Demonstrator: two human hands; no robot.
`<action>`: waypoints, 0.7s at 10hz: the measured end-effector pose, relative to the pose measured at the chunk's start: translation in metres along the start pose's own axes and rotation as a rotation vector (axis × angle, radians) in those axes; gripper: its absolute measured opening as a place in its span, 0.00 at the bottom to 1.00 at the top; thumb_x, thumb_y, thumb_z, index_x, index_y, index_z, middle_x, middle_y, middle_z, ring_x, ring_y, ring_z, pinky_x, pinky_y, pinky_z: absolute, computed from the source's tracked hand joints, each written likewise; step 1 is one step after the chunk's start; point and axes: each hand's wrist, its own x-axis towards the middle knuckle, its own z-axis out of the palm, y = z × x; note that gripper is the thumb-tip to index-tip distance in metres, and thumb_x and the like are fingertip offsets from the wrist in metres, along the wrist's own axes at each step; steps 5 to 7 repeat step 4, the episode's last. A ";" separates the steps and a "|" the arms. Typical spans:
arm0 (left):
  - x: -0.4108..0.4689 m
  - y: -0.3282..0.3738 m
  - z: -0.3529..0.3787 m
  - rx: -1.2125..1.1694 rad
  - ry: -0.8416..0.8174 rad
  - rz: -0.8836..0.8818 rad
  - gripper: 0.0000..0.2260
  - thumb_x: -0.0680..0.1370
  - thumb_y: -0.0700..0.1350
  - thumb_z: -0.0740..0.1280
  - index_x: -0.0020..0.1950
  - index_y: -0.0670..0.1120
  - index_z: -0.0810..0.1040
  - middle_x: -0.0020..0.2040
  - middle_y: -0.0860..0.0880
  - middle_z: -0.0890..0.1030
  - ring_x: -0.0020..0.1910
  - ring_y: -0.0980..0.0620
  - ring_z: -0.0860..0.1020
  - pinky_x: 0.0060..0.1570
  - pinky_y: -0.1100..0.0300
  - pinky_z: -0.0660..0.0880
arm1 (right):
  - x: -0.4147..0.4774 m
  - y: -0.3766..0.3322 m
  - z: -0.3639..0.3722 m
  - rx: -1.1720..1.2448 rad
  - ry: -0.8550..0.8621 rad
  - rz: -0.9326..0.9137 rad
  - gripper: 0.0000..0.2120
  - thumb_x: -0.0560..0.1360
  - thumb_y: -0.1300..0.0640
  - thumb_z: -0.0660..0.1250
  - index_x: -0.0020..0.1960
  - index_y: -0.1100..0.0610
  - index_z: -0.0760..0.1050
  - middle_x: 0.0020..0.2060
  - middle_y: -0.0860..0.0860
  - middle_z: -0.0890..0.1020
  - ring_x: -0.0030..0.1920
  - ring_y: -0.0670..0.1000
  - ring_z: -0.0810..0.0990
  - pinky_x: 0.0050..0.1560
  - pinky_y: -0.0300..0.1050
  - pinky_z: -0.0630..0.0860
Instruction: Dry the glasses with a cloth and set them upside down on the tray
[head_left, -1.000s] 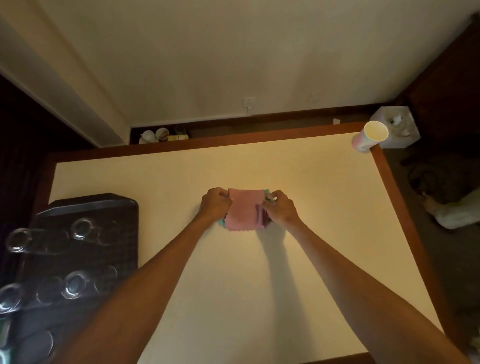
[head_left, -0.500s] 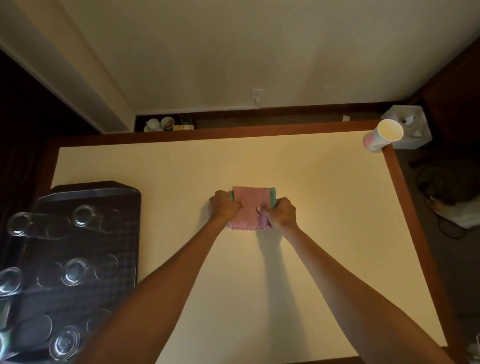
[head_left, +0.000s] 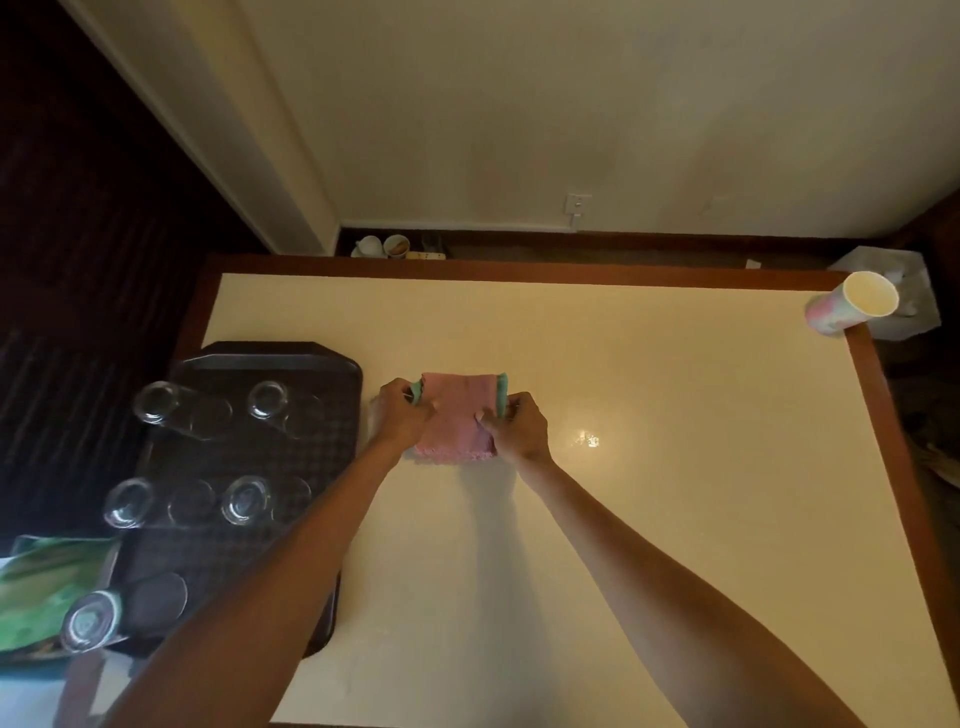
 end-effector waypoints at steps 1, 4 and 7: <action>0.003 -0.013 -0.015 0.068 0.022 0.026 0.11 0.76 0.44 0.76 0.54 0.41 0.79 0.50 0.40 0.83 0.50 0.39 0.82 0.47 0.50 0.79 | -0.005 -0.008 0.016 -0.005 -0.002 -0.020 0.14 0.75 0.54 0.72 0.54 0.59 0.71 0.46 0.51 0.78 0.47 0.53 0.77 0.49 0.51 0.75; -0.026 -0.008 -0.055 0.094 -0.080 0.098 0.23 0.82 0.49 0.67 0.73 0.39 0.72 0.66 0.40 0.79 0.63 0.40 0.78 0.55 0.54 0.74 | -0.043 -0.019 0.008 -0.069 -0.005 0.008 0.19 0.74 0.58 0.70 0.62 0.61 0.68 0.47 0.52 0.80 0.47 0.54 0.79 0.44 0.43 0.74; -0.026 -0.008 -0.055 0.094 -0.080 0.098 0.23 0.82 0.49 0.67 0.73 0.39 0.72 0.66 0.40 0.79 0.63 0.40 0.78 0.55 0.54 0.74 | -0.043 -0.019 0.008 -0.069 -0.005 0.008 0.19 0.74 0.58 0.70 0.62 0.61 0.68 0.47 0.52 0.80 0.47 0.54 0.79 0.44 0.43 0.74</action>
